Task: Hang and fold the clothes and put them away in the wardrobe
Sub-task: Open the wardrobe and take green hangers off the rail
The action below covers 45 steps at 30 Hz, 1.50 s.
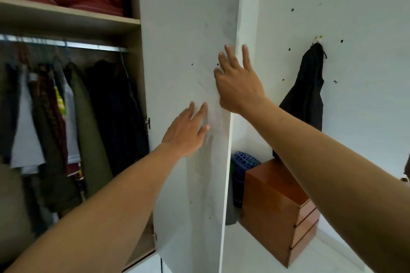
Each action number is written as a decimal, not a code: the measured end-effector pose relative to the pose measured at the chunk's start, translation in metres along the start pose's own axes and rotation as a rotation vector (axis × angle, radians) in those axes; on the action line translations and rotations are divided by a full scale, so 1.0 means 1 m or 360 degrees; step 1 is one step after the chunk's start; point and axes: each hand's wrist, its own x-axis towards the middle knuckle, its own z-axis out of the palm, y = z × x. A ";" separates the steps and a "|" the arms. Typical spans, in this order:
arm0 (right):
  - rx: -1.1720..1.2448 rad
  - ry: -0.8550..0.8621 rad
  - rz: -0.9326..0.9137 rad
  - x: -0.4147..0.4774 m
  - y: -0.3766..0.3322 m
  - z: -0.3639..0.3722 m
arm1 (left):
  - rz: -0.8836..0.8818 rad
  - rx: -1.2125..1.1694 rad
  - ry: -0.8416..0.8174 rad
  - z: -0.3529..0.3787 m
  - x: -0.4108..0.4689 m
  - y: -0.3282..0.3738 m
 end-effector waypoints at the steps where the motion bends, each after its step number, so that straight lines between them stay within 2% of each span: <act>1: 0.0026 -0.0002 0.0000 0.002 -0.005 -0.002 | -0.0012 0.0028 -0.0008 -0.006 -0.002 -0.005; 13: 0.0711 -0.0035 -0.0241 0.055 -0.135 -0.032 | -0.0387 0.0275 0.0044 -0.102 -0.080 -0.131; 21: 0.1176 -0.0040 -0.0400 0.117 -0.245 -0.074 | -0.0597 0.0446 0.0122 -0.166 -0.121 -0.260; 27: 0.1433 -0.0039 -0.0414 0.168 -0.323 -0.099 | -0.0643 0.0523 0.0244 -0.211 -0.139 -0.343; 33: 0.1566 -0.0117 -0.0512 0.228 -0.393 -0.118 | -0.0745 0.0569 0.0360 -0.247 -0.141 -0.427; 45: 0.1754 -0.0051 -0.0650 0.341 -0.516 -0.105 | -0.0857 0.0777 0.0475 -0.288 -0.098 -0.561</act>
